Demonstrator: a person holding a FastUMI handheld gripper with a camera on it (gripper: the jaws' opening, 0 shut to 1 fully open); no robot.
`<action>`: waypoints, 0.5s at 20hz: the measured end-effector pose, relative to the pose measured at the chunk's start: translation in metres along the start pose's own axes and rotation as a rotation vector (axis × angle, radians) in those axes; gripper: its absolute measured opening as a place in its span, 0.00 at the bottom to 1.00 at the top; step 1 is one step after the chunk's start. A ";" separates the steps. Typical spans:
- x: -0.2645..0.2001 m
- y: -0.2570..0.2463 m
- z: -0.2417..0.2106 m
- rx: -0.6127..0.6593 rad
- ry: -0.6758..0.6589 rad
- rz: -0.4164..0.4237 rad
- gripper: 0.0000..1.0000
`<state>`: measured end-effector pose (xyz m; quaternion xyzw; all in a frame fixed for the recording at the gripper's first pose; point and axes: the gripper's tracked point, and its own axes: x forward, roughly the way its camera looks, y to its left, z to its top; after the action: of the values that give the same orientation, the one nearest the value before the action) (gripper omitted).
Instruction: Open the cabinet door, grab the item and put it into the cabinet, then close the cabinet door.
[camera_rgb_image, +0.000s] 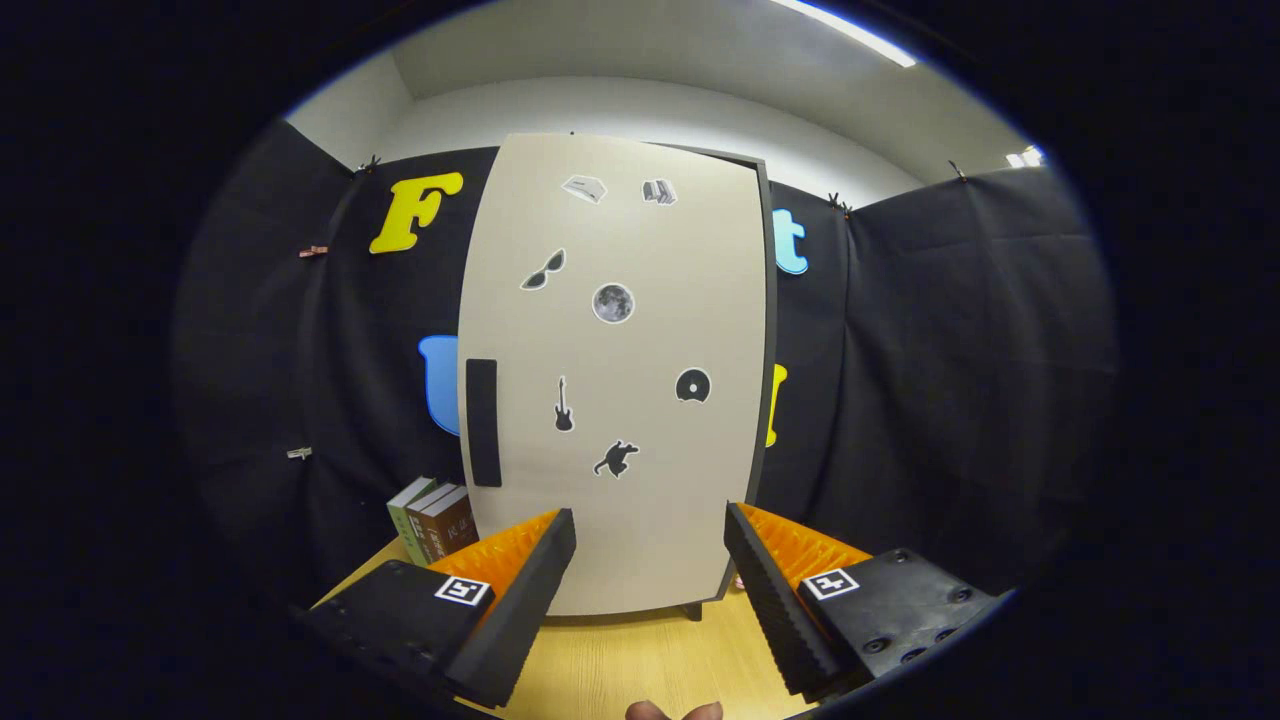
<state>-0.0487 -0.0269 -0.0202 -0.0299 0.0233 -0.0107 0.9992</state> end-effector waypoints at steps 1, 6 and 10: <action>-0.001 -0.001 0.000 -0.003 -0.001 -0.002 0.97; -0.001 0.000 -0.001 -0.003 -0.001 -0.005 0.97; -0.002 0.002 0.001 -0.010 -0.006 -0.002 0.97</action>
<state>-0.0509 -0.0252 -0.0197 -0.0351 0.0204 -0.0117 0.9991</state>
